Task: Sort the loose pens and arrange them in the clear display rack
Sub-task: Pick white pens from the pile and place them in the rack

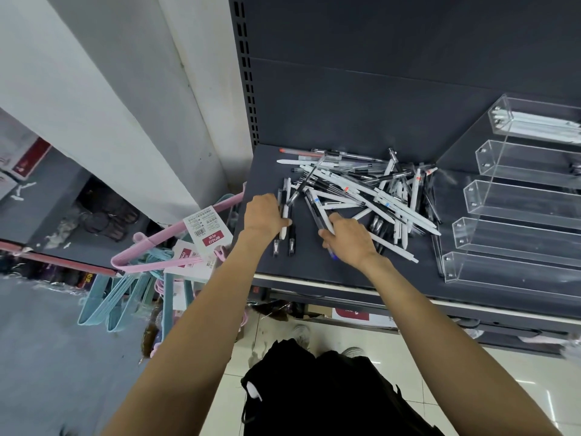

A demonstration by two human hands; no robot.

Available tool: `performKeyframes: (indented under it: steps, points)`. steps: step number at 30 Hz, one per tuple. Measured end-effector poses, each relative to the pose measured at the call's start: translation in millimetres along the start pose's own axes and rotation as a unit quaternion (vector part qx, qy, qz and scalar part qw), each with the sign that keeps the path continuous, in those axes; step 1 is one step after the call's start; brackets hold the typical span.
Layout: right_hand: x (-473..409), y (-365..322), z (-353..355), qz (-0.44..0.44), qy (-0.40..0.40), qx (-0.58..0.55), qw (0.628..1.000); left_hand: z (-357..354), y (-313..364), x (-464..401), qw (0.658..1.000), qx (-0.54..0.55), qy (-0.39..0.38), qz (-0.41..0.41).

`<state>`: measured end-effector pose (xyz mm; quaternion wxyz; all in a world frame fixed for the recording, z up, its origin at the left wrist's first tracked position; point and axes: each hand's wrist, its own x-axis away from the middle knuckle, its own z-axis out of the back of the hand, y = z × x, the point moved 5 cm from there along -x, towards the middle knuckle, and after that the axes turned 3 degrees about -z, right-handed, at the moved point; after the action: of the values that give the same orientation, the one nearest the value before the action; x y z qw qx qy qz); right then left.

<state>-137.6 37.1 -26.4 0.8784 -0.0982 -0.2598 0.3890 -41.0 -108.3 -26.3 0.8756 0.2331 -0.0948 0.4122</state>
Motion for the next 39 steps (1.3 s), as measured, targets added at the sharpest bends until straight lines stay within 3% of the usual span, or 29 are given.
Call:
performKeyframes:
  steps: [5,13,19,24,27,31,34,39]
  points:
    - [3.1,-0.7,0.2,-0.004,0.006,-0.008,1.0,-1.1,6.7,-3.1,0.999,0.022,-0.026,0.018]
    - [14.5,-3.7,-5.8,-0.043,0.0,-0.157,0.987,-9.8,-17.5,-3.0,0.974,0.216,-0.064,0.023]
    - [21.6,-8.3,-3.9,-0.056,0.005,-0.217,0.975,-15.3,-20.8,-4.5,0.952,0.302,-0.037,0.028]
    - [21.0,-10.6,-0.1,-0.057,0.005,-0.293,0.954,-12.4,-20.9,-1.1,0.951,0.306,-0.024,0.033]
    - [20.8,-13.1,6.6,-0.057,0.011,-0.395,0.917,-10.8,-21.0,10.5,0.899,0.437,0.006,0.04]
    - [22.3,-21.1,16.7,-0.055,0.018,-0.484,0.873,-12.8,0.5,37.0,0.76,0.649,0.017,0.044]
    - [24.0,-26.2,22.0,-0.052,0.046,-0.498,0.865,-19.8,25.1,51.5,0.717,0.696,-0.001,0.043]
    - [28.2,-22.8,30.5,-0.058,0.095,-0.45,0.886,-21.7,56.7,65.5,0.651,0.758,0.011,0.037]
